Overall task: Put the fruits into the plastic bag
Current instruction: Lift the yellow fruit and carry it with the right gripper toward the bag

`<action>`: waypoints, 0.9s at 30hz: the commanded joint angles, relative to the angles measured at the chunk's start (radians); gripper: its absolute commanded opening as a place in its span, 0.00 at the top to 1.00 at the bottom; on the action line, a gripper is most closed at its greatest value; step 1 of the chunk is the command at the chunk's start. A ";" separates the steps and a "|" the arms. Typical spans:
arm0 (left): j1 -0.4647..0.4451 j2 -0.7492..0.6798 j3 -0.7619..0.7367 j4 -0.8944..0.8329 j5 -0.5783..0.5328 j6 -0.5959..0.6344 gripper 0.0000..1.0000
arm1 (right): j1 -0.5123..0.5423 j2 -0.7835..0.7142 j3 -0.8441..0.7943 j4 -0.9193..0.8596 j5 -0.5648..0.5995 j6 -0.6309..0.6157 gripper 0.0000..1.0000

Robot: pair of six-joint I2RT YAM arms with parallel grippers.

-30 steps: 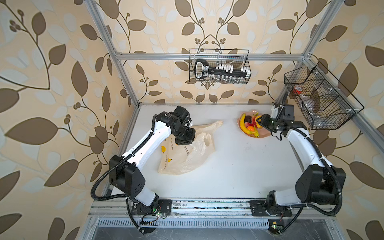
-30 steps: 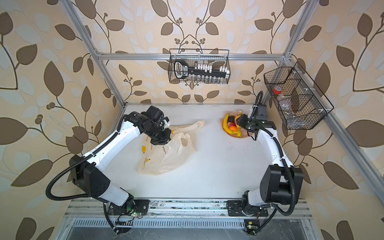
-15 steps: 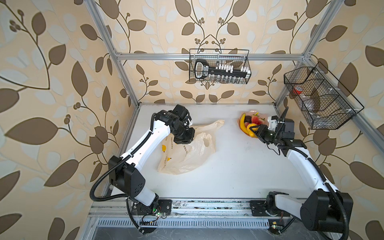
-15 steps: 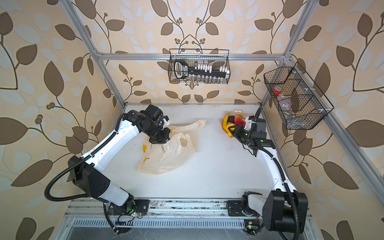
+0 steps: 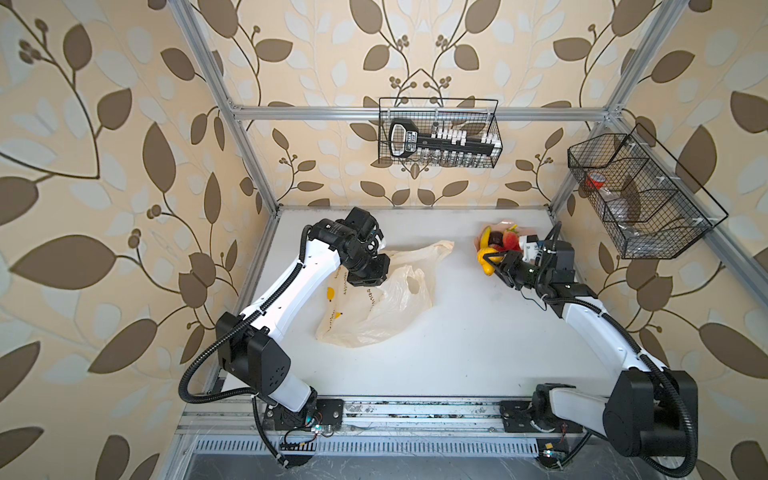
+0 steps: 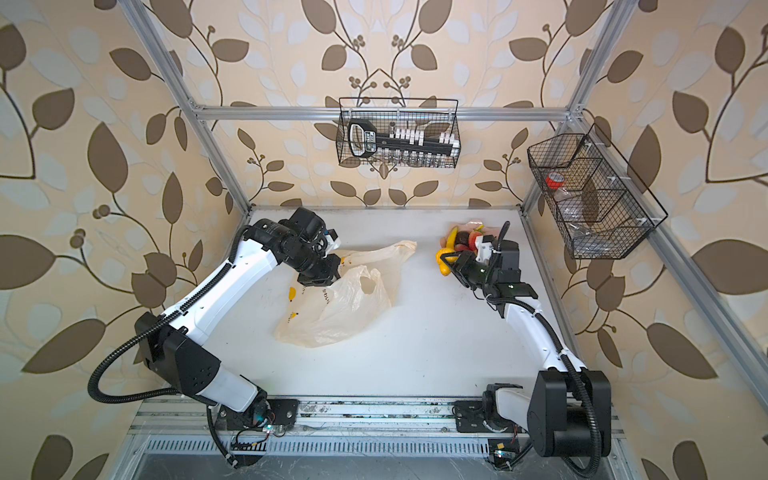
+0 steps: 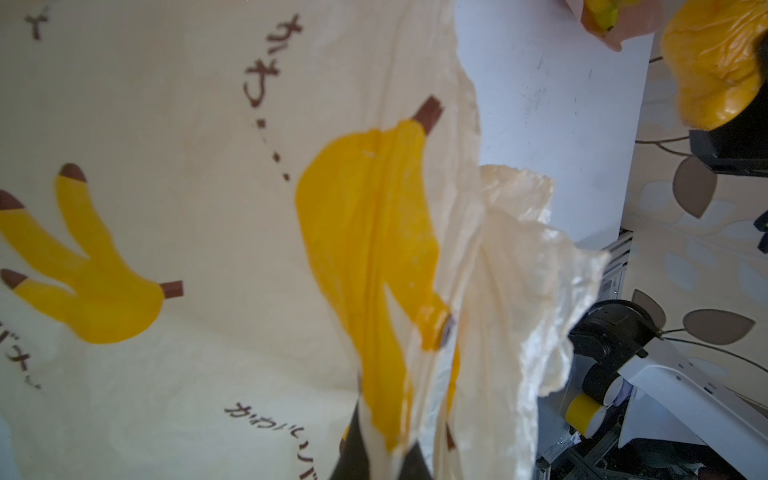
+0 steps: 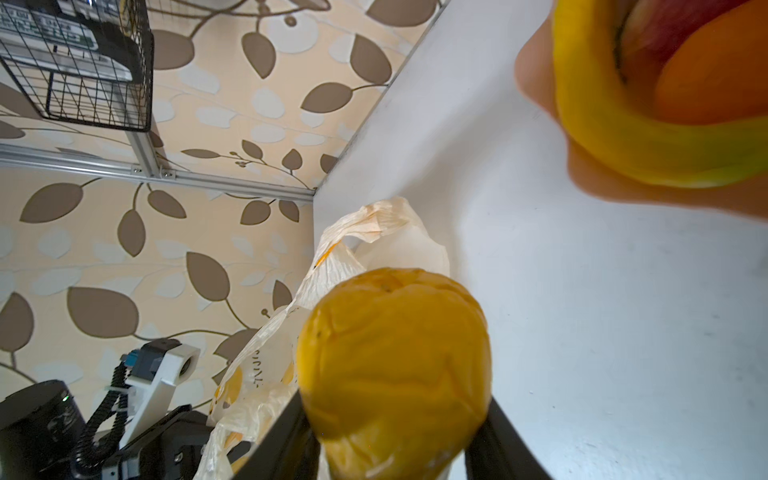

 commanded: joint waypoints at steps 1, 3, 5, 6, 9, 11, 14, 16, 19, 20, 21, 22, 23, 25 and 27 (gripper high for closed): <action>-0.005 -0.025 0.025 -0.026 0.000 0.031 1.00 | 0.063 0.043 -0.008 0.119 -0.015 0.079 0.69; -0.005 -0.025 0.025 -0.023 0.004 0.032 1.00 | 0.108 0.076 -0.008 0.177 -0.009 0.115 0.69; -0.005 -0.023 0.025 -0.021 0.007 0.031 1.00 | 0.149 0.111 -0.005 0.232 -0.001 0.148 0.69; -0.005 -0.022 0.023 -0.020 0.009 0.031 1.00 | 0.171 0.130 -0.001 0.259 0.001 0.164 0.69; -0.005 -0.022 0.023 -0.019 0.016 0.031 1.00 | 0.236 0.190 0.024 0.313 0.010 0.194 0.70; -0.005 -0.023 0.022 -0.018 0.019 0.032 1.00 | 0.275 0.225 0.042 0.338 0.016 0.203 0.70; -0.005 -0.027 0.016 -0.012 0.026 0.029 1.00 | 0.333 0.278 0.052 0.379 0.025 0.226 0.70; -0.005 -0.029 0.012 -0.006 0.029 0.027 1.00 | 0.365 0.313 0.052 0.421 0.027 0.248 0.70; -0.005 -0.031 0.008 -0.003 0.033 0.025 1.00 | 0.413 0.362 0.058 0.483 0.032 0.284 0.70; -0.005 -0.031 0.008 -0.002 0.035 0.025 1.00 | 0.431 0.377 0.064 0.501 0.033 0.294 0.71; -0.006 -0.032 0.006 0.000 0.034 0.024 1.00 | 0.450 0.395 0.074 0.511 0.032 0.300 0.71; -0.005 -0.032 0.006 0.002 0.036 0.024 1.00 | 0.470 0.412 0.084 0.513 0.035 0.301 0.71; -0.005 -0.033 0.003 0.003 0.037 0.022 1.00 | 0.485 0.424 0.092 0.516 0.035 0.305 0.71; -0.005 -0.033 0.000 0.009 0.040 0.018 1.00 | 0.520 0.454 0.105 0.545 0.037 0.322 0.71; -0.005 -0.034 0.000 0.014 0.040 0.014 1.00 | 0.551 0.480 0.112 0.571 0.037 0.339 0.71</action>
